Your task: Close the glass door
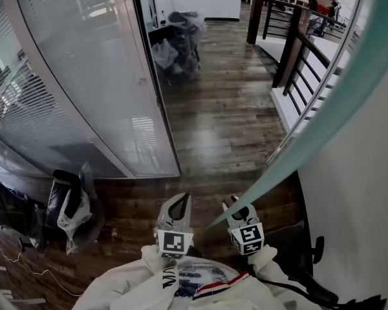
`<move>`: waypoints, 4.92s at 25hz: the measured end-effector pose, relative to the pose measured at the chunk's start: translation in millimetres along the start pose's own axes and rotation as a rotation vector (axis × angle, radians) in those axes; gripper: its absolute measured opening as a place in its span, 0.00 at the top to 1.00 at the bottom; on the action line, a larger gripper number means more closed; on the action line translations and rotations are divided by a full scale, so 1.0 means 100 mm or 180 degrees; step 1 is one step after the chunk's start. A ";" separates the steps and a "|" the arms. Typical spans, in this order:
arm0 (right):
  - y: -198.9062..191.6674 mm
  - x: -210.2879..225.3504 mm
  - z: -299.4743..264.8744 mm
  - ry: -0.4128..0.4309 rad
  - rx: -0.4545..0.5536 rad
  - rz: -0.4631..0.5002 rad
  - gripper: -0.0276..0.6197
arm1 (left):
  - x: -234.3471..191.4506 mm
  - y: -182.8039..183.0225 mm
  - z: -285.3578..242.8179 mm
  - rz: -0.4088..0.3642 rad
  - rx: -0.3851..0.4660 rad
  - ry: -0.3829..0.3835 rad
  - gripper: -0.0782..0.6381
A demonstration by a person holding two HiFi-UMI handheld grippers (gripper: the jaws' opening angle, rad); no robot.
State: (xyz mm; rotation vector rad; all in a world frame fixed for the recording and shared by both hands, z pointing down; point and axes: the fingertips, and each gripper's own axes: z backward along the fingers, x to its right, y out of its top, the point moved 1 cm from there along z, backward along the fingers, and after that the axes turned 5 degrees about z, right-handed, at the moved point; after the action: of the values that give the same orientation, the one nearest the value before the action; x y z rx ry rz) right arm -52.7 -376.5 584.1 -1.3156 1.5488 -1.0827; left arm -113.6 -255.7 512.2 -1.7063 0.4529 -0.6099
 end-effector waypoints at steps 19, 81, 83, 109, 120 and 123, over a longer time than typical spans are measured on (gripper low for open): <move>0.30 0.01 -1.04 -0.0310 -0.0078 -0.0116 0.76 | -1.26 -0.18 -0.16 0.0116 0.0050 0.0301 0.89; 1.25 0.35 -3.80 -0.0351 0.0165 0.0057 0.77 | -2.95 -0.39 -1.61 0.0307 -0.0325 0.1207 0.89; 1.26 0.36 -3.79 -0.0362 0.0170 0.0057 0.77 | -2.95 -0.40 -1.63 0.0312 -0.0332 0.1197 0.89; 1.19 0.51 -3.96 -0.0866 0.0157 -0.0084 0.76 | -3.58 -0.37 -2.28 0.0188 0.0003 0.0193 0.89; 1.31 0.65 -4.08 -0.1063 0.0133 -0.0116 0.76 | -3.60 -0.28 -2.39 0.0213 0.0018 -0.0048 0.89; 1.32 0.67 -4.12 -0.1086 0.0120 -0.0120 0.76 | -3.60 -0.28 -2.38 0.0226 -0.0003 -0.0049 0.89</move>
State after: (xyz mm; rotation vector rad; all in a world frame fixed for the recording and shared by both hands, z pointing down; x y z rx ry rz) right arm -490.6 -388.9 578.0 -1.4244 1.2492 -0.8525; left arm -544.6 -217.7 521.1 -1.6876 0.5007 -0.5447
